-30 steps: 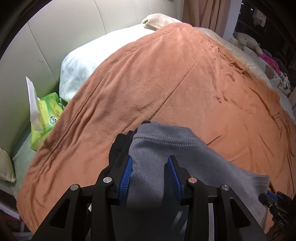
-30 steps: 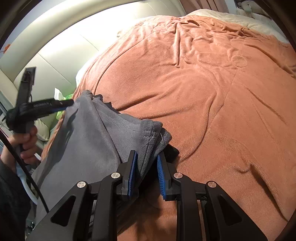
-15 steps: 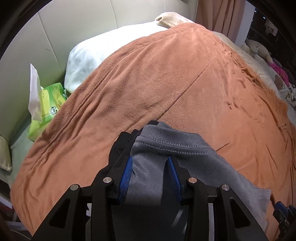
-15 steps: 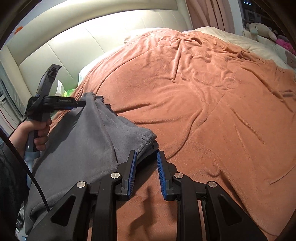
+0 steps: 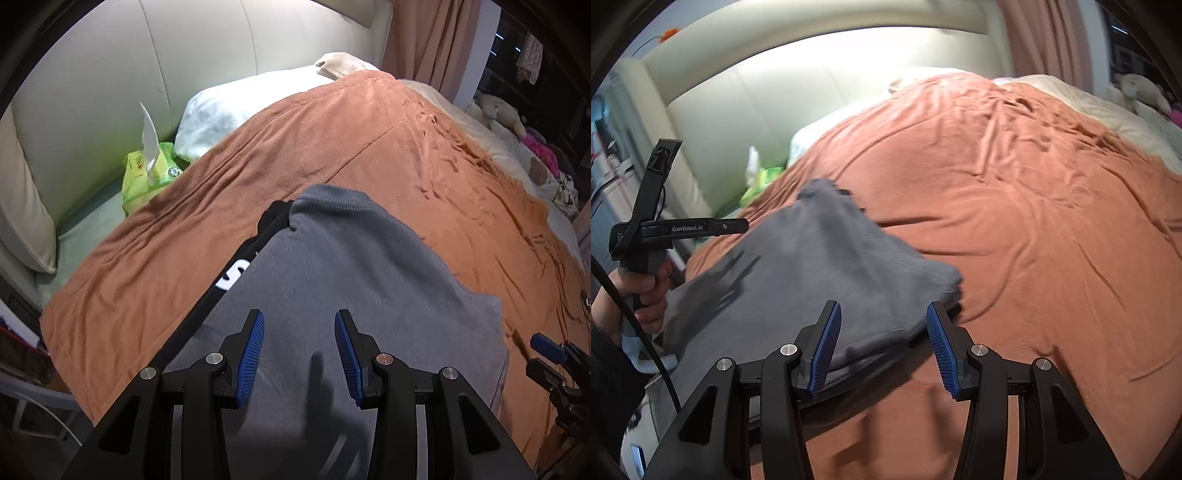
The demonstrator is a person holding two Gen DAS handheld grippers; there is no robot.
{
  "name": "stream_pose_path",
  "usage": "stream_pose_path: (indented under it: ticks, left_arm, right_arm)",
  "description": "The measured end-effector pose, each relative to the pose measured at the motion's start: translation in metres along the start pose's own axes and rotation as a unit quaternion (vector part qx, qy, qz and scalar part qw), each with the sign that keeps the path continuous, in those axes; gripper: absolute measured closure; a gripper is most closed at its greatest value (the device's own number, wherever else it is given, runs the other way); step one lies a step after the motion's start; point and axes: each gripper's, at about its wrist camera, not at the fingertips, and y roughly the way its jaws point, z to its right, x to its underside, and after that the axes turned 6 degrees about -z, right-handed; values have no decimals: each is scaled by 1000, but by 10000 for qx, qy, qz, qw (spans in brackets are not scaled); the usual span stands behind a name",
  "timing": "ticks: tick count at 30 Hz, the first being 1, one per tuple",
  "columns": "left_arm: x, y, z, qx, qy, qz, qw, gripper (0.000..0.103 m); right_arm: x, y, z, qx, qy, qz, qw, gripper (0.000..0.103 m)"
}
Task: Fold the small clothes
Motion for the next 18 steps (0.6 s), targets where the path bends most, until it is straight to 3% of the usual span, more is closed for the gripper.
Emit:
stream_pose_path:
  ticks: [7,16,18]
  left_arm:
    - [46,-16,0,-21,74,-47,10000,61]
    - [111,-30,2,119,-104,-40,9999,61]
    - [124,-37,4,174,-163,33,9997,61]
  right_arm:
    - [0,1,-37,-396,-578,-177,9974,57]
    - [7,22,-79,-878,-1264,-740,9853,57]
    - [12,23,-83,-866,-1438,-751,9829,65]
